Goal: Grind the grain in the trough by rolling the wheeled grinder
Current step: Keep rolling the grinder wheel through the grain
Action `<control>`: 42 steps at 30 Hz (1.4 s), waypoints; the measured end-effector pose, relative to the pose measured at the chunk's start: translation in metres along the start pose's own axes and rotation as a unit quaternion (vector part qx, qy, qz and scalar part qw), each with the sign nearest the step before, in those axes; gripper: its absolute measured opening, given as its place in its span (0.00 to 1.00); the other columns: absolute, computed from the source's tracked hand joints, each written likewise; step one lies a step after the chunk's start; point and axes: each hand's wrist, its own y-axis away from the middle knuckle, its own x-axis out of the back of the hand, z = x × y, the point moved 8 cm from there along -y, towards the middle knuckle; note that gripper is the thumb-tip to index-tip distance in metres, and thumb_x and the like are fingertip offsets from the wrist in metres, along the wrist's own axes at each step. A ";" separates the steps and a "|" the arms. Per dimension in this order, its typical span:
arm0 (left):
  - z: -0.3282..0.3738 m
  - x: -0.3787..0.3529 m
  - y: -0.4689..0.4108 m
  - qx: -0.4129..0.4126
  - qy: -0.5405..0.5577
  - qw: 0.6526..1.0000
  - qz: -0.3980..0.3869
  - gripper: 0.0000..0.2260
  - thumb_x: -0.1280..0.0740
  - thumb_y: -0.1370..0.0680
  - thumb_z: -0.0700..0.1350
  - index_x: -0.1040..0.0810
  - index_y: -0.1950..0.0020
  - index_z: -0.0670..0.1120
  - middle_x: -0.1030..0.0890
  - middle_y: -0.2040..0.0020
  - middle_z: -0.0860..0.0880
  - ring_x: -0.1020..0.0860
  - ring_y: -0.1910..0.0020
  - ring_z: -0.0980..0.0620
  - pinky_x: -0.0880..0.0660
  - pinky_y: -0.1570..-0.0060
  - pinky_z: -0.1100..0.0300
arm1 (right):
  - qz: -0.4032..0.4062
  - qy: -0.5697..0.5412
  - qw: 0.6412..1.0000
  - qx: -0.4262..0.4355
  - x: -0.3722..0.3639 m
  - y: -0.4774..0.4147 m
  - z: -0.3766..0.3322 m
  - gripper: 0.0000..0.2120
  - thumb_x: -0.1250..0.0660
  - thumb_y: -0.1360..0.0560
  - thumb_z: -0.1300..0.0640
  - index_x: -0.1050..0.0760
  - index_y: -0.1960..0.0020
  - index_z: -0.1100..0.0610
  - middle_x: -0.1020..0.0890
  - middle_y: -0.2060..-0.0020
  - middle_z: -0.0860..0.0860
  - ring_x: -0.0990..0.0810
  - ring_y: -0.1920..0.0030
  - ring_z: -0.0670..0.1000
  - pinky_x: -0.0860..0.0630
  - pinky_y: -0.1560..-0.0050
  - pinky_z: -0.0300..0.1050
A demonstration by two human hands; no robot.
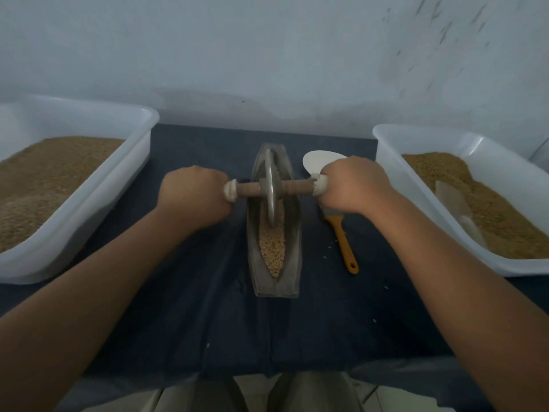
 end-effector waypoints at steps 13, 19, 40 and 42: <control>0.007 0.004 -0.040 0.001 -0.007 1.000 -0.025 0.16 0.37 0.25 0.60 0.25 0.67 0.51 0.24 0.67 0.53 0.25 0.69 0.48 0.31 0.66 0.57 | 0.070 -0.008 0.997 -0.041 -0.005 -0.009 0.010 0.16 0.37 0.24 0.40 0.28 0.66 0.48 0.25 0.70 0.46 0.27 0.69 0.48 0.35 0.69 0.43; 0.013 0.023 0.006 -0.067 -0.058 0.996 0.023 0.16 0.37 0.26 0.58 0.30 0.71 0.53 0.30 0.75 0.56 0.31 0.77 0.53 0.38 0.73 0.64 | -0.082 -0.034 0.996 -0.007 -0.025 0.022 0.009 0.12 0.38 0.31 0.40 0.24 0.64 0.47 0.21 0.70 0.46 0.22 0.67 0.47 0.28 0.69 0.45; 0.012 0.030 0.036 -0.050 -0.044 0.997 0.043 0.18 0.37 0.24 0.61 0.35 0.68 0.53 0.33 0.73 0.56 0.37 0.76 0.56 0.45 0.72 0.63 | -0.050 -0.088 0.995 0.010 -0.016 0.054 0.009 0.18 0.42 0.39 0.31 0.24 0.65 0.43 0.21 0.72 0.42 0.23 0.70 0.42 0.31 0.71 0.44; 0.007 0.025 0.046 -0.041 -0.021 0.998 0.045 0.19 0.37 0.24 0.61 0.37 0.69 0.53 0.33 0.74 0.56 0.37 0.77 0.57 0.45 0.72 0.64 | -0.036 -0.063 0.997 0.033 -0.009 0.052 0.005 0.14 0.37 0.37 0.33 0.25 0.67 0.43 0.22 0.73 0.42 0.25 0.72 0.41 0.33 0.72 0.43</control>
